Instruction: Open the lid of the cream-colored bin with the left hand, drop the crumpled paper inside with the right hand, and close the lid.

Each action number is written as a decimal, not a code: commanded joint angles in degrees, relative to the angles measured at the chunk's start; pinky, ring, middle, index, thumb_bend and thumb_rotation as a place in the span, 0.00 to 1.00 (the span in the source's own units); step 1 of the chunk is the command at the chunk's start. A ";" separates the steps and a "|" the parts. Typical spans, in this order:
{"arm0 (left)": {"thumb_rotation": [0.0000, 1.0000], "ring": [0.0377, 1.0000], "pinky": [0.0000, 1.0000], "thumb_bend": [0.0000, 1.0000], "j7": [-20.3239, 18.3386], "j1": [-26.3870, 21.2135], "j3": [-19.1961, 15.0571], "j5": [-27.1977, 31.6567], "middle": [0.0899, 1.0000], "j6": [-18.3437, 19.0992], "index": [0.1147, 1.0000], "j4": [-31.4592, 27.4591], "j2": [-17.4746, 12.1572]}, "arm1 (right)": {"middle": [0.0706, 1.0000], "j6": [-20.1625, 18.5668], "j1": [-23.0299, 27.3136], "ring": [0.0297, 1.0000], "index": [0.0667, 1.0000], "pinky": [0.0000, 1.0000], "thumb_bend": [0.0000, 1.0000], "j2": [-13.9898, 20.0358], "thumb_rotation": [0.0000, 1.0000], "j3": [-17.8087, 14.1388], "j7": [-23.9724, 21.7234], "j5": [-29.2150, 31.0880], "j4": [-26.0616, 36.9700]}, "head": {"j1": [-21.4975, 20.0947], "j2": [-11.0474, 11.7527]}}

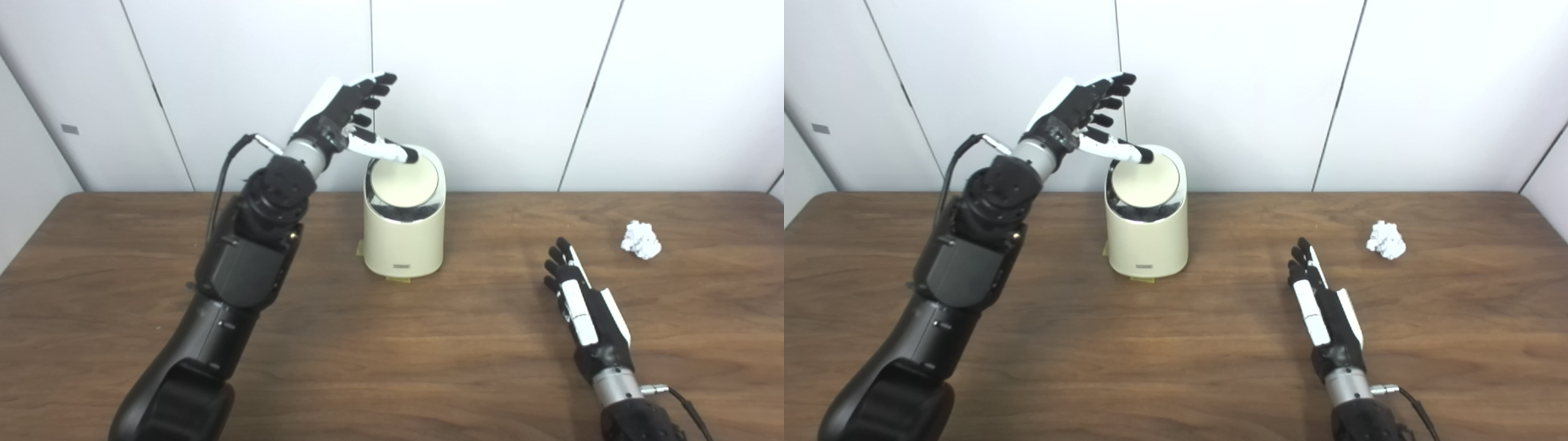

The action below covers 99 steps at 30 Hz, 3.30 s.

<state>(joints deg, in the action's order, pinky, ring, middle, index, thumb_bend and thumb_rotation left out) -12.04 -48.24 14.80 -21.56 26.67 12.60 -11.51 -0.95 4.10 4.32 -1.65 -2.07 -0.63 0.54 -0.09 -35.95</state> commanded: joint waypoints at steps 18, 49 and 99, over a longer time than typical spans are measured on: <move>0.00 0.92 0.83 0.92 4.00 -6.77 12.65 -21.49 0.94 -7.02 0.92 4.97 -3.17 | 0.96 3.32 0.11 0.96 1.00 0.98 0.57 -2.01 0.95 -0.47 0.14 2.51 1.28 | 0.36 -0.08; 0.02 0.84 0.75 0.79 -4.03 1.30 -2.96 -12.44 0.84 -4.38 0.87 -6.93 0.66 | 0.96 1.50 -0.09 0.95 1.00 1.00 0.59 -0.80 1.00 0.49 1.40 -1.32 3.52 | 0.97 -1.21; 0.77 1.00 1.00 0.58 1.79 45.87 -26.72 29.14 1.00 -13.84 1.00 -26.26 7.96 | 0.92 -12.04 12.14 0.90 0.92 0.80 0.92 20.31 0.20 -0.90 2.34 -33.71 10.70 | -16.57 -5.71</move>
<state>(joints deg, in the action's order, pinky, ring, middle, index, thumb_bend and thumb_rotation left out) -10.73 -0.74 -11.74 6.18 14.96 -12.81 -2.67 -11.91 12.82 23.16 -2.03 0.61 -33.09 8.50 -16.70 -41.57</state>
